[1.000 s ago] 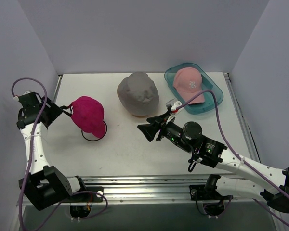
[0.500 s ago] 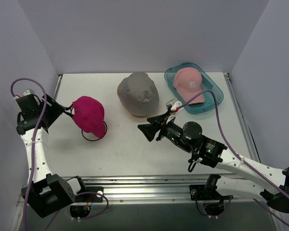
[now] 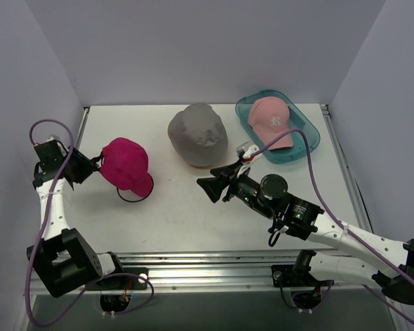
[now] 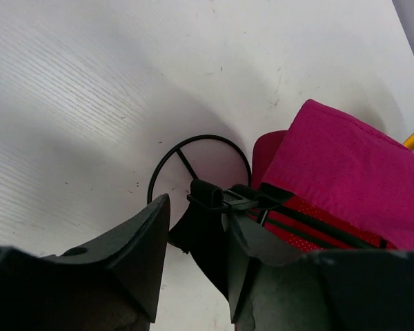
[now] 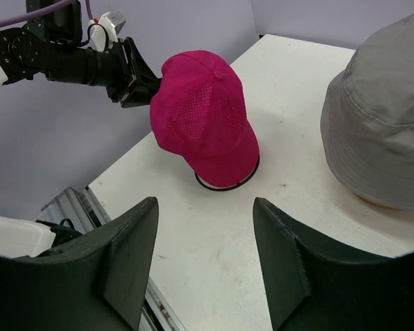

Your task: Stack the hats

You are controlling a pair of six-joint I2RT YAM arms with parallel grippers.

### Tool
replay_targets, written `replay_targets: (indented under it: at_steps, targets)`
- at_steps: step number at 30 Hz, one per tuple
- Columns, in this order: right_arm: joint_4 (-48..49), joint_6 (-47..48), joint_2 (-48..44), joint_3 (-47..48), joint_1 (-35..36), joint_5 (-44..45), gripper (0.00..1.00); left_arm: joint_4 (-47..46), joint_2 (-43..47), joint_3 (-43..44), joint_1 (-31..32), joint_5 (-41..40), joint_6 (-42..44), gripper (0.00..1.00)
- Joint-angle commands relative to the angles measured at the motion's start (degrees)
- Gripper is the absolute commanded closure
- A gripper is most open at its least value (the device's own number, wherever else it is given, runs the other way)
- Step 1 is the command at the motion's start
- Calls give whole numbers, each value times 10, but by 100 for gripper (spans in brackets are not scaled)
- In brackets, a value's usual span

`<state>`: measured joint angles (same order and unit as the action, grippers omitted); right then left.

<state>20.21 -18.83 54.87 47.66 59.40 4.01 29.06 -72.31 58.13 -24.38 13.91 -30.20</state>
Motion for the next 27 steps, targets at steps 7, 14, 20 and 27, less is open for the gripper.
replay_targets:
  at_steps: [7, 14, 20, 27]
  targets:
    - [24, 10, 8, 2, 5, 17, 47, -38, -21, 8, -2, -15, 6, 75]
    - [22, 12, 9, 0, 5, 19, 47, -18, -54, 16, -2, -28, 13, 75]
    - [21, 12, 7, 0, 4, 19, 47, -10, -39, 21, -2, -37, 12, 66]
    - [24, 11, 10, -2, 5, 18, 47, 9, 1, 40, -2, -37, 8, 43]
